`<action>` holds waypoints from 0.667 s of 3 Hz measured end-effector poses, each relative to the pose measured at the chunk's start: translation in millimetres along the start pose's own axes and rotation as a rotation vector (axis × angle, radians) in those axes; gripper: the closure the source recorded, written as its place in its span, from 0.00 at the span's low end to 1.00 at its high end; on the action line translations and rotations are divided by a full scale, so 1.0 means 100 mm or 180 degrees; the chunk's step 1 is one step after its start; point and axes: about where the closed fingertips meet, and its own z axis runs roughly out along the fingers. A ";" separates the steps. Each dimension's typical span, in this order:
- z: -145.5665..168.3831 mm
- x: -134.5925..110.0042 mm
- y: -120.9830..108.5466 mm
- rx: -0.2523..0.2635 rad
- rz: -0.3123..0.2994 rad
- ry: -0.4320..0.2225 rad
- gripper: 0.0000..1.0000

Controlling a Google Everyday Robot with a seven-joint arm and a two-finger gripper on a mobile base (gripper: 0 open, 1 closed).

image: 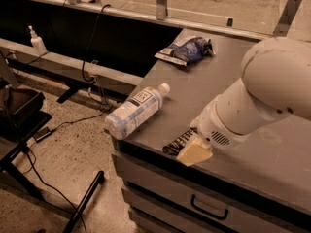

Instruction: Move rxbar chocolate near blue chip bag

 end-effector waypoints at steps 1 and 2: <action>0.00 0.00 0.00 0.0000 0.0000 0.0000 0.32; -0.01 0.00 0.00 0.0000 0.0000 0.0000 0.10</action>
Offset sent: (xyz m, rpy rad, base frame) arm 0.0219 -0.0363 0.1354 0.0220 -0.0524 0.1276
